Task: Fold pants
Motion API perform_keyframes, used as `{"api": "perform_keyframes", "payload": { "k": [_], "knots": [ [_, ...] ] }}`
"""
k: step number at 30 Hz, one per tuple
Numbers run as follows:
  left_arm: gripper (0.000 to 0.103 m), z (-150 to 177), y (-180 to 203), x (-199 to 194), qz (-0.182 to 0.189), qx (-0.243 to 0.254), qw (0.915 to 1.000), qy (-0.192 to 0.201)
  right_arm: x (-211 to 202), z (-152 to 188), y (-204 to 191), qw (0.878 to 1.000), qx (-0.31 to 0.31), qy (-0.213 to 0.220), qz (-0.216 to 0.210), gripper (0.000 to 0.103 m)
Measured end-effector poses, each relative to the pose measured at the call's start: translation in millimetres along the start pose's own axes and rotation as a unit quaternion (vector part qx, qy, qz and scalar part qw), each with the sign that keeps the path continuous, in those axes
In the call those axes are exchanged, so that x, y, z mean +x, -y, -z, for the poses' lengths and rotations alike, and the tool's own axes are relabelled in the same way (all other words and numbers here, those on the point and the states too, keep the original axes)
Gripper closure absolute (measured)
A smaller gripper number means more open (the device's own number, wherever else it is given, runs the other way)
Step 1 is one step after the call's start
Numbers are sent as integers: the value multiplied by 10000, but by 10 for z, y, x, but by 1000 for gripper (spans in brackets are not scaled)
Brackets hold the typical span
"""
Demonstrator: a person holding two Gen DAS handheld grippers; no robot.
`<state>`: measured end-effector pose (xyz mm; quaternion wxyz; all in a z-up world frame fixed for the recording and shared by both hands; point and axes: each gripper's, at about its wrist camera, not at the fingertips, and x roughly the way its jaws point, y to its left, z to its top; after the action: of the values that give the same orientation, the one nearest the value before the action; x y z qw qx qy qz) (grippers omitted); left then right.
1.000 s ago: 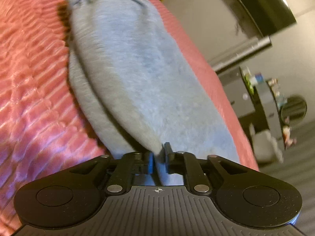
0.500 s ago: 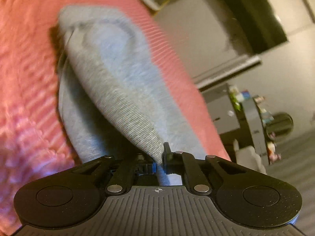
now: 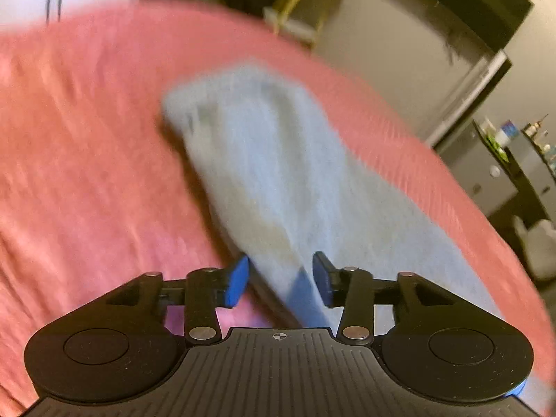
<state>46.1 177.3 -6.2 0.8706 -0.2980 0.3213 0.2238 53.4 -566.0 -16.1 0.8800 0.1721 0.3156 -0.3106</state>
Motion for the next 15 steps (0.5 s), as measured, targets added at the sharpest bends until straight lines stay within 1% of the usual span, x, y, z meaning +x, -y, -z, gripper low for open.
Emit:
{"api": "perform_keyframes", "payload": {
  "k": [1,2,3,4,5,6,7,8,9,10,11,12,13,14,15],
  "knots": [
    [49,-12,94,-71,47,214,9994,257,-83,-21,-28,9997,-23,221,81,50],
    [47,14,213,-127,101,389,9982,438,-175,-48,-73,9989,-17,456,102,50],
    [44,40,330,-157,212,541,9966,587,-259,-48,-142,9979,34,643,39,50],
    [34,70,475,-145,375,678,9947,680,-318,-48,-254,9968,74,778,-149,50],
    [26,128,648,-101,580,818,9924,717,-360,-19,-402,9954,83,833,-472,50],
    [26,191,768,-57,759,902,9906,695,-370,19,-559,9928,88,804,-880,50],
    [26,254,863,15,976,982,9884,631,-365,101,-772,9866,68,640,-1498,50],
    [26,330,1004,121,1215,1069,9854,526,-339,171,-976,9775,13,361,-2076,50],
    [26,395,1107,217,1363,1140,9831,435,-280,293,-1257,9585,-107,-144,-2846,50],
    [26,451,1190,336,1455,1204,9815,326,-225,419,-1501,9360,-206,-614,-3460,50],
    [26,508,1264,476,1520,1283,9799,172,-166,543,-1709,9111,-261,-1052,-3978,50],
    [26,563,1303,591,1488,1387,9791,42,-78,704,-1953,8747,-346,-1612,-4557,50],
    [27,634,1327,669,1289,1544,9795,-78,-10,815,-2105,8549,-423,-1932,-4796,50],
    [28,672,1316,760,1035,1731,9794,-126,64,931,-2241,8481,-577,-2166,-4802,50],
    [28,692,1273,807,965,1934,9764,-7,158,984,-2310,8486,-759,-2243,-4731,59]
  ]
}}
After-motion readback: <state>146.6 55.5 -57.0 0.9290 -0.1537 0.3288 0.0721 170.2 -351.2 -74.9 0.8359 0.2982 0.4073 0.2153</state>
